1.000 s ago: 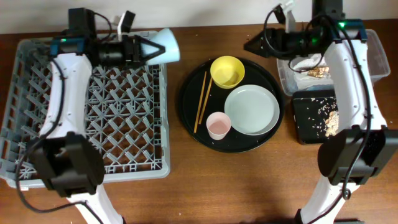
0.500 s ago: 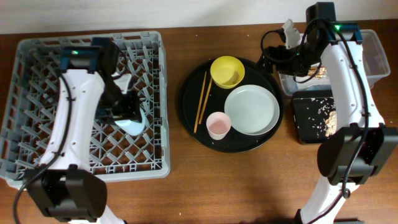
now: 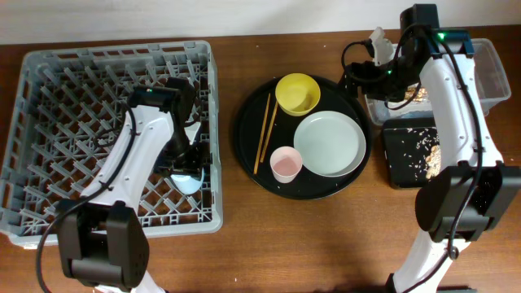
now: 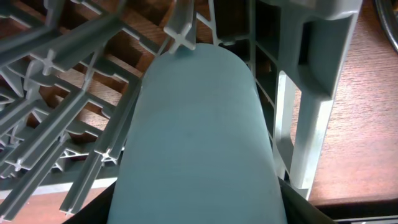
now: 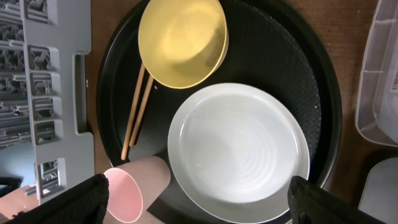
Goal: Sort waste into correct bins and load items into the dishwasher rack
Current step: 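Lower the blue cup upside down into the rack and release, then grasp the pink cup with the right gripper and lift it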
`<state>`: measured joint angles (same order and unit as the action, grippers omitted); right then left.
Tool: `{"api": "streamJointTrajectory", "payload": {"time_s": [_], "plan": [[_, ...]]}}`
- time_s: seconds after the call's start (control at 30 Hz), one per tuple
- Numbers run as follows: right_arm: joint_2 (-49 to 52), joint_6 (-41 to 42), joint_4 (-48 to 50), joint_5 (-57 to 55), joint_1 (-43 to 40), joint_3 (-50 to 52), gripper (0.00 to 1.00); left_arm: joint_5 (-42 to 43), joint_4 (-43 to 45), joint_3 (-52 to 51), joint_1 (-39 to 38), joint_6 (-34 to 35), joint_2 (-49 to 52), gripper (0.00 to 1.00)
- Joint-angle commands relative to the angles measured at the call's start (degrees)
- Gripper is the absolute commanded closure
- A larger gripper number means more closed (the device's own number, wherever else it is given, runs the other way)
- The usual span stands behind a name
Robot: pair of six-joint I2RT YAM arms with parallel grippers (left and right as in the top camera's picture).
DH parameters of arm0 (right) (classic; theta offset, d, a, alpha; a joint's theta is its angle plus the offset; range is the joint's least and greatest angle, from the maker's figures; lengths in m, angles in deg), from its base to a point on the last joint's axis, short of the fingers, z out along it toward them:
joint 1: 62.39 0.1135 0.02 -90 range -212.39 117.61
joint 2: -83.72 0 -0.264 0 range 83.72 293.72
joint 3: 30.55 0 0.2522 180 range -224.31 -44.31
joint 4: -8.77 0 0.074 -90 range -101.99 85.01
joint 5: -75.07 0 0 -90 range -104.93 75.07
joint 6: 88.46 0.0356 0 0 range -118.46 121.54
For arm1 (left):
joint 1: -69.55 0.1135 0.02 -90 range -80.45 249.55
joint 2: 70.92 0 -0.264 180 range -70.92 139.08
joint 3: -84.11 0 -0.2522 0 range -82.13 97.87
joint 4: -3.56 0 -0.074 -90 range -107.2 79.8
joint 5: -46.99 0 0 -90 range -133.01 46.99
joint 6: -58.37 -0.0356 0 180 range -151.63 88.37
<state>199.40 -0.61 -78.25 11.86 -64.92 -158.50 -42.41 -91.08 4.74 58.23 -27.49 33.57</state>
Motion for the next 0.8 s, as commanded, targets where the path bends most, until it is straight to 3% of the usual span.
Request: {"api": "streamJointTrajectory", "payload": {"time_s": [0.0, 0.07, 0.1, 0.23, 0.3, 0.4, 0.5, 0.57, 0.77], "plan": [[0.0, -0.3, -0.2, -0.8, 0.3, 0.4, 0.07, -1.0, 0.7, -0.1, 0.0, 0.3, -0.3, 0.24], [0.0, -0.3, -0.3, -0.8, 0.3, 0.4, 0.02, -1.0, 0.5, 0.0, 0.0, 0.3, -0.4, 0.05], [0.0, -0.3, -0.5, -0.7, 0.3, 0.4, 0.02, -1.0, 0.6, 0.0, 0.0, 0.3, -0.4, 0.01], [0.0, -0.4, -3.2, -0.7, 0.4, 0.4, 0.02, -0.8, 0.2, 2.8, 0.0, 0.5, -0.4, 0.01], [0.0, -0.6, -5.7, -0.2, 1.6, 0.4, 0.02, -0.4, -2.2, 9.6, 0.0, 1.2, -0.4, 0.01], [0.0, -1.8, -9.6, 2.9, 5.8, 0.4, 0.2, 2.6, -4.2, 21.6, 0.0, 1.4, -0.4, 0.01], [0.0, 1.1, -11.4, -3.8, 13.1, 1.4, 0.26, 3.7, -1.7, 25.7, 0.0, 2.4, -0.4, 0.01], [0.0, 7.4, -8.4, -11.8, 18.3, 5.5, 0.26, 3.7, 0.1, 25.7, 0.0, 4.2, -0.3, 0.01], [0.0, 13.6, 6.0, -15.1, 23.6, 20.6, 0.39, 3.7, 3.0, 25.7, 0.0, 5.7, -0.3, 0.01]]}}
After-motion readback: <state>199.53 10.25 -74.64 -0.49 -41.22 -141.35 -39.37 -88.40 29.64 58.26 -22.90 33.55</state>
